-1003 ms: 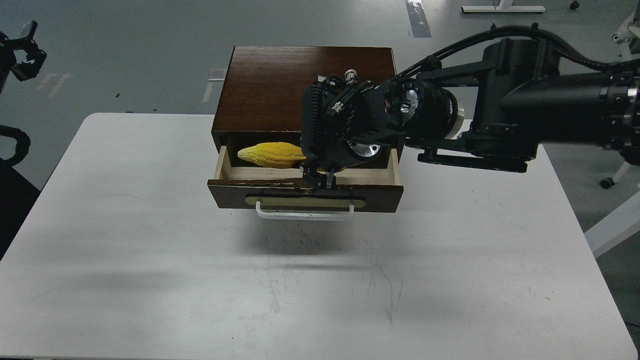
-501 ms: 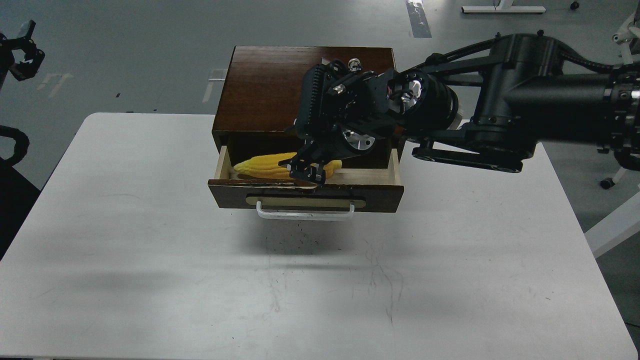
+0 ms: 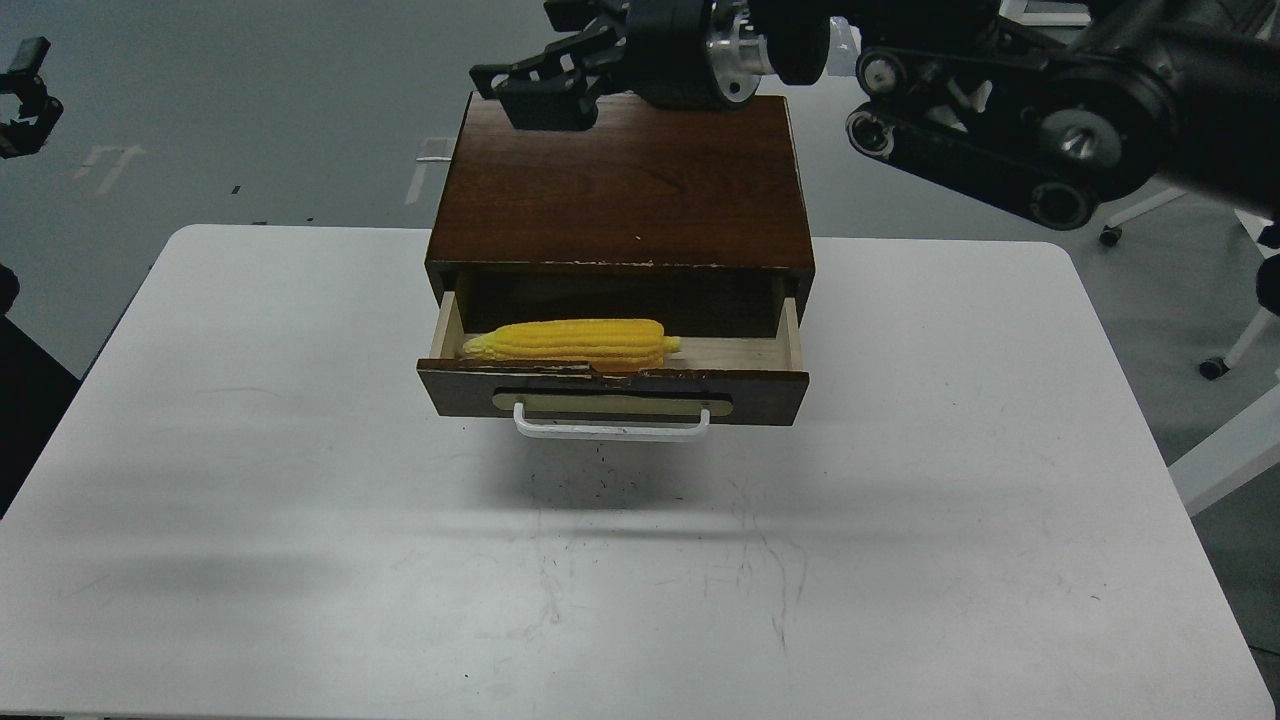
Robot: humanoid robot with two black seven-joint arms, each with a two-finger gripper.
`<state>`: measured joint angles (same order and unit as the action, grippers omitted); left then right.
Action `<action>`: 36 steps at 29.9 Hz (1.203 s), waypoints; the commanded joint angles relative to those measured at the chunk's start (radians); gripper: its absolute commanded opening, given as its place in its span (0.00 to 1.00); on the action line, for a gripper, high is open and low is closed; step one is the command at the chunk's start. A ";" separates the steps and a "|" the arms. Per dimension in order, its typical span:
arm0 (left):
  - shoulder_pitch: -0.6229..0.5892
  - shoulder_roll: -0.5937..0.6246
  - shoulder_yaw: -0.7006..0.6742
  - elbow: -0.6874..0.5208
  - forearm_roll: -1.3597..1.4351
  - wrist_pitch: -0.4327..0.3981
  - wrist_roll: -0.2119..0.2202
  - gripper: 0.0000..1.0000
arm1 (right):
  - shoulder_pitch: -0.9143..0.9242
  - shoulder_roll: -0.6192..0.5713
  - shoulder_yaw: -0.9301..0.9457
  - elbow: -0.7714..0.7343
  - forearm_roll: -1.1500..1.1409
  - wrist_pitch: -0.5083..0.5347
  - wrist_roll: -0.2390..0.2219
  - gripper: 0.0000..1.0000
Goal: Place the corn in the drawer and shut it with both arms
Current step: 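Open the right gripper and lift it away from the drawer, then bring the left gripper to the front of the open drawer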
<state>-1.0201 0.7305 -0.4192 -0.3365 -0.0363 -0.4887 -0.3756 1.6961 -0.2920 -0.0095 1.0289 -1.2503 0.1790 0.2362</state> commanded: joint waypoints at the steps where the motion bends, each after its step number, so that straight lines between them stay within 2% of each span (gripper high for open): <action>1: -0.055 0.050 0.002 -0.077 0.073 0.000 0.001 0.92 | -0.006 -0.099 0.006 -0.035 0.240 0.000 0.000 0.96; 4: -0.074 0.104 0.000 -0.211 0.137 0.000 0.003 0.92 | -0.027 -0.145 0.008 -0.081 0.392 0.000 0.000 0.96; 6: -0.075 0.170 -0.001 -0.413 0.237 0.000 0.006 0.92 | -0.059 -0.180 0.020 -0.125 0.513 -0.004 0.000 0.96; 8: -0.074 0.203 -0.012 -0.566 0.321 0.000 0.006 0.92 | -0.099 -0.215 0.043 -0.133 0.613 -0.012 -0.005 0.96; 10: -0.074 0.213 -0.019 -0.660 0.378 0.000 0.006 0.91 | -0.134 -0.245 0.071 -0.133 0.687 -0.012 -0.005 0.96; 12: -0.071 0.210 -0.052 -0.830 0.478 0.000 0.007 0.81 | -0.211 -0.312 0.129 -0.145 0.788 -0.009 0.000 0.96; 13: -0.071 0.210 -0.061 -0.870 0.505 0.000 0.007 0.78 | -0.231 -0.326 0.143 -0.156 0.802 -0.006 0.002 0.96; 14: -0.064 0.213 -0.070 -0.956 0.551 0.000 0.006 0.76 | -0.272 -0.347 0.176 -0.185 0.822 -0.003 0.003 0.96; 16: -0.060 0.217 -0.061 -1.039 0.593 0.000 0.007 0.76 | -0.314 -0.354 0.219 -0.213 0.842 -0.003 0.011 0.96; 18: -0.037 0.224 -0.055 -1.150 0.666 0.000 0.007 0.75 | -0.395 -0.355 0.288 -0.257 0.909 -0.003 0.041 0.96; 20: 0.009 0.240 -0.058 -1.249 0.802 0.000 0.007 0.68 | -0.488 -0.355 0.371 -0.311 1.064 0.010 0.045 0.96; 24: 0.032 0.231 -0.056 -1.291 1.091 0.000 0.000 0.64 | -0.562 -0.357 0.404 -0.371 1.264 0.077 0.038 0.97; 26: 0.058 0.230 -0.056 -1.308 1.244 0.000 -0.003 0.64 | -0.613 -0.360 0.405 -0.418 1.405 0.161 0.038 0.97; 29: 0.074 0.230 -0.052 -1.340 1.343 0.000 -0.003 0.62 | -0.654 -0.360 0.408 -0.446 1.466 0.211 0.040 0.97; 31: 0.090 0.231 -0.038 -1.371 1.433 0.000 -0.002 0.54 | -0.664 -0.358 0.408 -0.464 1.473 0.220 0.041 0.97; 33: 0.101 0.240 -0.014 -1.426 1.510 0.000 -0.002 0.52 | -0.664 -0.354 0.408 -0.477 1.473 0.229 0.043 0.97; 36: 0.104 0.237 0.028 -1.428 1.536 0.000 -0.002 0.38 | -0.665 -0.351 0.414 -0.471 1.474 0.255 0.043 0.97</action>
<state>-0.9199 0.9668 -0.4222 -1.7517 1.4642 -0.4888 -0.3783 1.0337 -0.6461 0.4010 0.5567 0.2222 0.4132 0.2780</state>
